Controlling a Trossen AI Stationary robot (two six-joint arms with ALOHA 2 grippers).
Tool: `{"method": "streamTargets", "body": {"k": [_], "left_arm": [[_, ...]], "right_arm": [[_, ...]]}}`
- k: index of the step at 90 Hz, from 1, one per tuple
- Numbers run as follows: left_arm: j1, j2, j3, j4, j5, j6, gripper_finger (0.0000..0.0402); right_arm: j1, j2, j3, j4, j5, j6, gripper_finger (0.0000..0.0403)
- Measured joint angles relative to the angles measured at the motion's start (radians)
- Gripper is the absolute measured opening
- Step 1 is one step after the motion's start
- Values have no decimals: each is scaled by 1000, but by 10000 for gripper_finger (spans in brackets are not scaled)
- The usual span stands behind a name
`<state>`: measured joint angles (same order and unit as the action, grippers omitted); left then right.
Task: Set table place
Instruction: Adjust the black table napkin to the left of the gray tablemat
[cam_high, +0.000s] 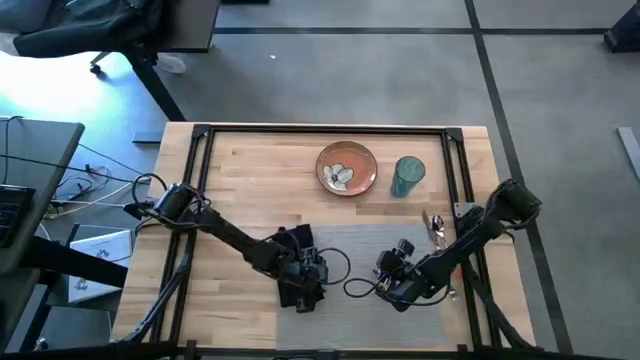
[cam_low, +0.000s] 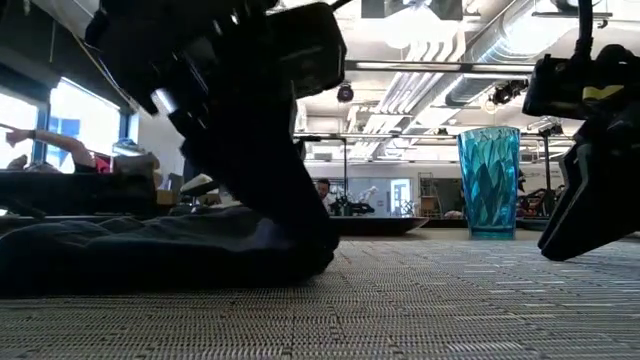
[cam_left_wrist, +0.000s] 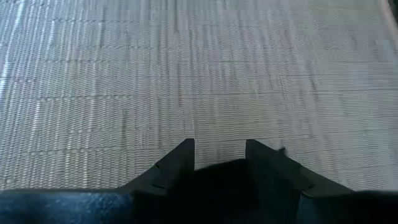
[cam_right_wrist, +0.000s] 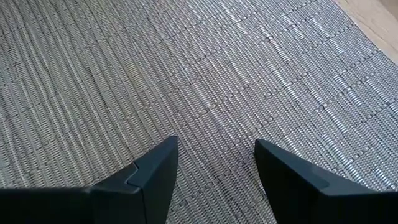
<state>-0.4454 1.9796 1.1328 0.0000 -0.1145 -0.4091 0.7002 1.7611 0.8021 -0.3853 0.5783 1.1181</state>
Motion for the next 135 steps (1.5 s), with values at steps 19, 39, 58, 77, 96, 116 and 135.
{"method": "streamTargets", "body": {"k": [19, 39, 58, 77, 96, 116, 135], "left_arm": [[-30, -23, 2, -35, 17, -10, 129], [-33, -38, 27, -21, 17, -17, 129], [-56, -157, 84, -252, -37, 0, 129], [-109, -169, 47, -336, -208, -32, 129], [-109, -96, -69, -43, -247, -33, 129], [-79, 17, -76, 113, -240, -1, 129], [-77, 51, -74, 125, -208, -8, 129]], "right_arm": [[0, 0, 0, 0, -2, 0, 199], [0, 0, 0, 0, -3, 0, 199], [0, -1, 1, 2, -5, 0, 199], [0, -1, 1, 2, -1, 0, 199], [1, -1, 1, 3, 6, -2, 199], [1, -1, 1, 6, 8, -1, 199], [1, -1, 1, 5, 9, -1, 199]]}}
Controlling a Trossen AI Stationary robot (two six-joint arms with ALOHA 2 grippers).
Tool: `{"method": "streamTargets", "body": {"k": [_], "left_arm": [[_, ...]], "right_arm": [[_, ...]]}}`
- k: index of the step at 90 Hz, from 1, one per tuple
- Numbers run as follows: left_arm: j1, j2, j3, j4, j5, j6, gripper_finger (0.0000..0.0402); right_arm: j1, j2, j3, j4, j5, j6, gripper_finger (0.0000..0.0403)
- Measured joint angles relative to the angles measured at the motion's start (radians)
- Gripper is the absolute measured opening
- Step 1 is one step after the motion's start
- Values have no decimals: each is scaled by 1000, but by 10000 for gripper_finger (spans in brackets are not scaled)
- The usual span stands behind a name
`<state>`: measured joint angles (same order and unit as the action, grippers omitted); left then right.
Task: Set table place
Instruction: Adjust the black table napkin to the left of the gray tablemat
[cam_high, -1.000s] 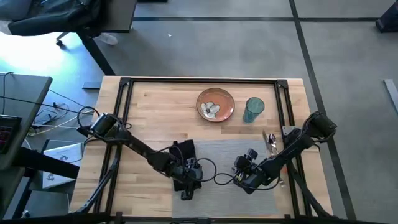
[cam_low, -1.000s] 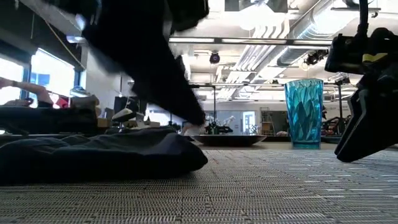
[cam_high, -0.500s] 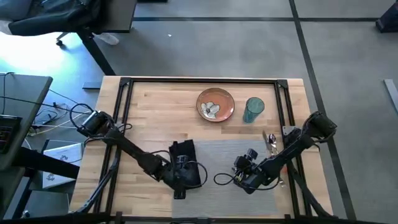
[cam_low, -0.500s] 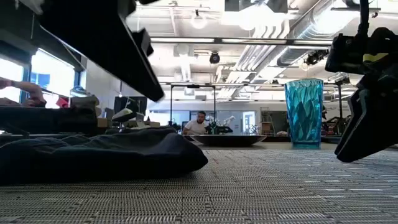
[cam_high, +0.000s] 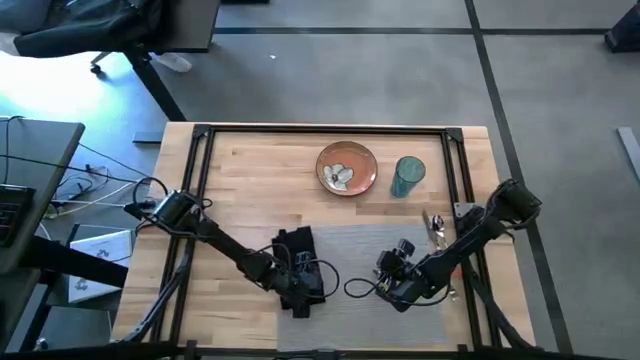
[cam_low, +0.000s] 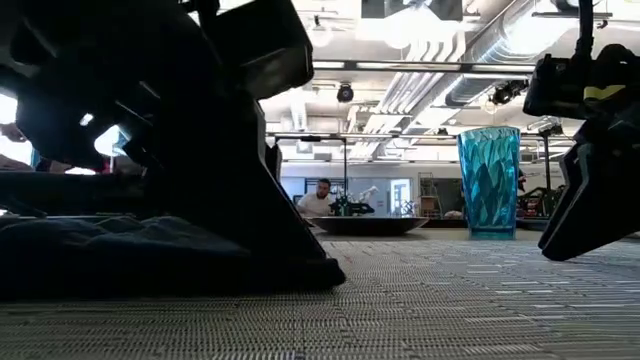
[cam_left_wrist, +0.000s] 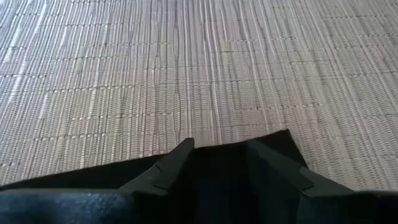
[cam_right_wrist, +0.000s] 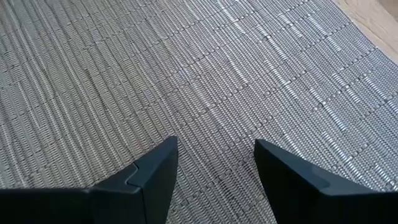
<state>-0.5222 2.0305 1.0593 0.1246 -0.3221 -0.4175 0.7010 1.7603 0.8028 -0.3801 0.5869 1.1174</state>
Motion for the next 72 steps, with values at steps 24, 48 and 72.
{"method": "streamTargets", "body": {"k": [24, 48, 72], "left_arm": [[-4, -106, 31, -6, -13, 45, 129], [29, -73, 36, 29, -18, 101, 129], [44, -22, 37, 16, 84, 53, 129]], "right_arm": [[0, 0, 0, 1, 2, 0, 199], [-2, 0, 0, 3, 2, 1, 199], [-3, 0, 0, 3, -4, 6, 199]]}}
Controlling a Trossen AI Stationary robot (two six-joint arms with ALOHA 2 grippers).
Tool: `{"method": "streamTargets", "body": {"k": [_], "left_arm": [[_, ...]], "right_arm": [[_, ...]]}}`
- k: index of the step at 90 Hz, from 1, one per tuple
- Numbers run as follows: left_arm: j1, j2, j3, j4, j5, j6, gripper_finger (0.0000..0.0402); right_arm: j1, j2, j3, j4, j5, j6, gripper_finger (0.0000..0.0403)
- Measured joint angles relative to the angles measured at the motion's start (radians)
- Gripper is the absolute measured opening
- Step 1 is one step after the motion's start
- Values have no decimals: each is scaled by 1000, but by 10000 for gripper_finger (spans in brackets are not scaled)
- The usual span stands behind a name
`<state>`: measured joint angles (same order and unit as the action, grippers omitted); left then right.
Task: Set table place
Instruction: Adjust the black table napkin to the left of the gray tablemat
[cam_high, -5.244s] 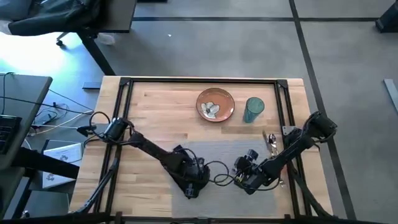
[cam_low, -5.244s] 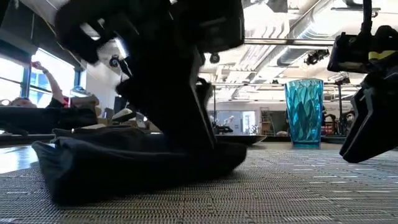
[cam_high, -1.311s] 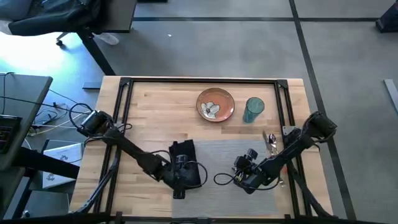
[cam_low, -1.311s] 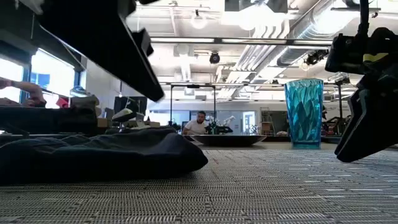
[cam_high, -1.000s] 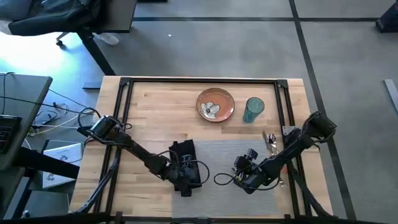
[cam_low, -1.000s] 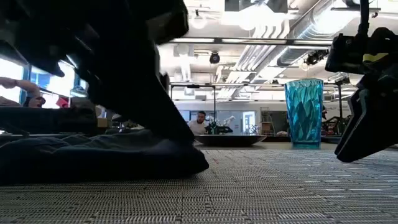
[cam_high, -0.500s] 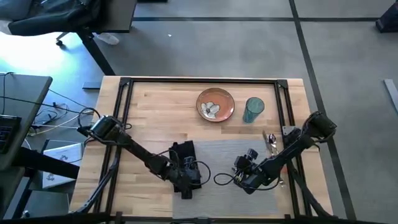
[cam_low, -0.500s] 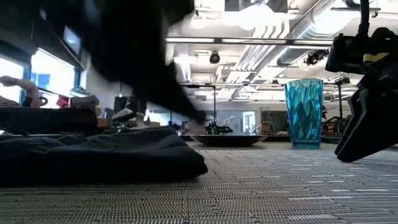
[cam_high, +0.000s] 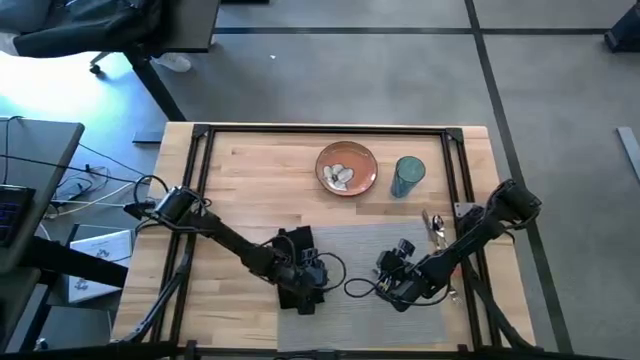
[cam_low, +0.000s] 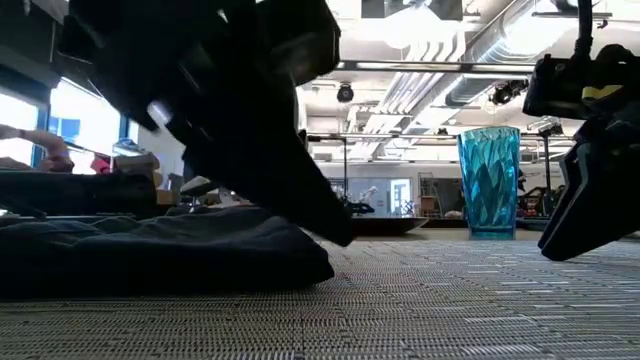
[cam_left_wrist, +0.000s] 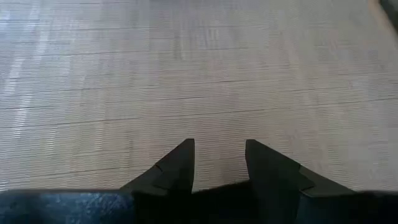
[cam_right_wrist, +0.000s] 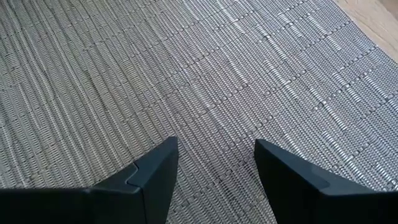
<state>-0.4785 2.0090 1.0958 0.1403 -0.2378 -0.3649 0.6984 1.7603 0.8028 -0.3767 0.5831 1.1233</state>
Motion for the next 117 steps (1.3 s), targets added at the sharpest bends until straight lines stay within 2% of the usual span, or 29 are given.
{"method": "streamTargets", "body": {"k": [44, 59, 70, 81, 95, 103, 117], "left_arm": [[-42, -12, -1, -78, 12, -19, 129], [-43, -77, 0, -69, -30, 15, 129], [-42, -135, 0, -90, -50, 31, 129], [-46, -186, 1, -202, -72, 5, 129], [-57, -196, -4, -442, -132, -99, 129], [-66, -196, -31, -496, -122, -153, 129], [-109, -195, -59, -512, -106, -182, 129]], "right_arm": [[0, 0, 0, -2, -4, -2, 199], [0, -6, 0, -4, -10, -2, 199], [-7, -42, -1, -15, -60, 1, 199], [-4, -136, -1, -66, -90, 48, 199], [12, -267, -1, -258, -130, 188, 199], [31, -316, -1, -346, -176, 280, 199], [45, -276, -1, -267, -198, 270, 199]]}}
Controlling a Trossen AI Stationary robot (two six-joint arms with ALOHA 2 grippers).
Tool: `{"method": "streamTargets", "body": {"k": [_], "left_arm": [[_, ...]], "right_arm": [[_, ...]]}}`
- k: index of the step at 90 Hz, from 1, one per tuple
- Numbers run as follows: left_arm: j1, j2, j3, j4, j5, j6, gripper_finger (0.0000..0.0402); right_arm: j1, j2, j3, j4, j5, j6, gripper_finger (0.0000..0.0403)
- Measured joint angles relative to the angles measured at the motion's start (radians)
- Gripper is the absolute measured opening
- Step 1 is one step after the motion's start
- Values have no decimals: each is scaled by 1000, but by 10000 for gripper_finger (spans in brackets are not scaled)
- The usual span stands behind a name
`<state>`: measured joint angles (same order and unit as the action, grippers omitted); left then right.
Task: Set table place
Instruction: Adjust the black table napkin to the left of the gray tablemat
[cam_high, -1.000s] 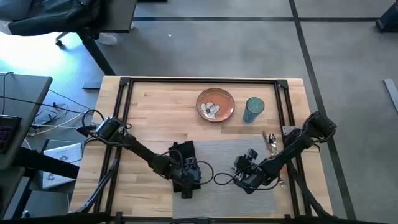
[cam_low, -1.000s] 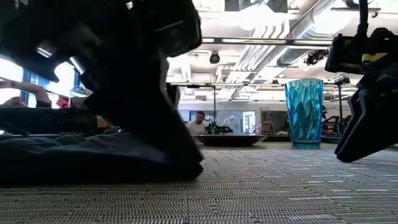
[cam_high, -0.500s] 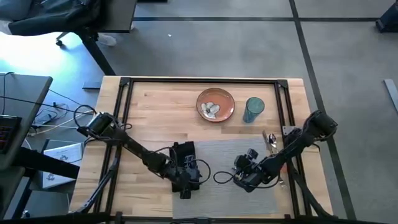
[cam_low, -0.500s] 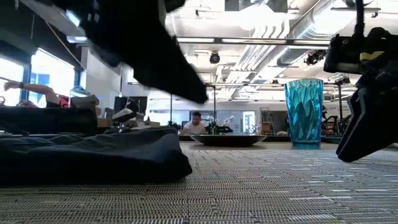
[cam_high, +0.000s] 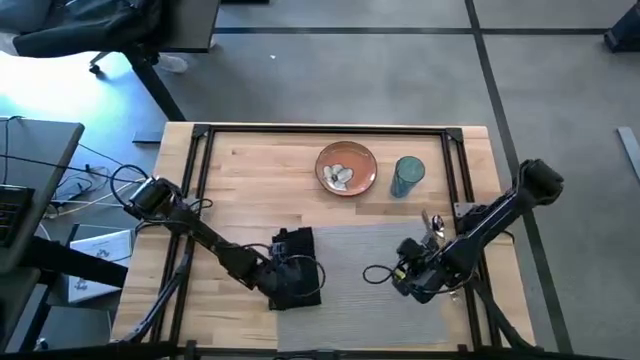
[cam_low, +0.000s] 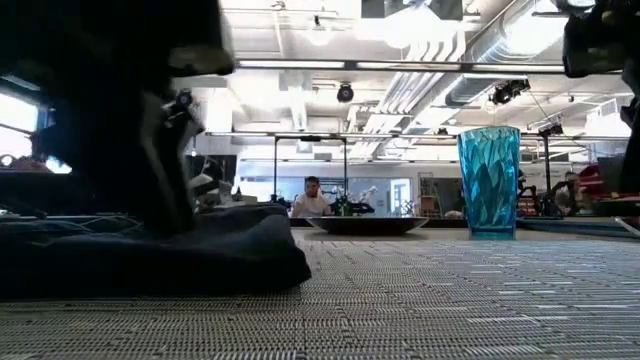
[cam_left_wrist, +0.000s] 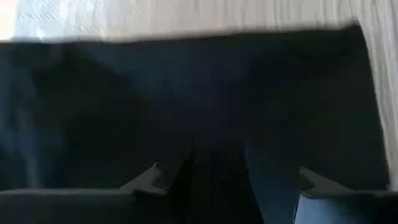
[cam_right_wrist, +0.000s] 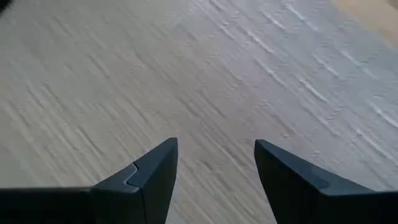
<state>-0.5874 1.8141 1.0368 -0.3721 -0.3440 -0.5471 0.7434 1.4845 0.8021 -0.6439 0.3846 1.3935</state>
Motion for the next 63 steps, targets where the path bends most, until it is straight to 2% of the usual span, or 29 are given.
{"method": "streamTargets", "body": {"k": [21, 46, 56, 63], "left_arm": [[-45, -1, -41, -5, -2, -29, 129], [-80, -15, -66, -111, -13, -123, 129], [-93, -38, -71, -132, -15, -124, 129], [-102, -67, -75, -148, -24, -130, 129]], "right_arm": [[-40, 183, 1, 179, -23, -92, 199], [-107, 222, 6, 317, -24, -14, 199], [-121, 224, 34, 279, -46, -48, 199], [-130, 202, 63, 182, -107, -68, 199]]}}
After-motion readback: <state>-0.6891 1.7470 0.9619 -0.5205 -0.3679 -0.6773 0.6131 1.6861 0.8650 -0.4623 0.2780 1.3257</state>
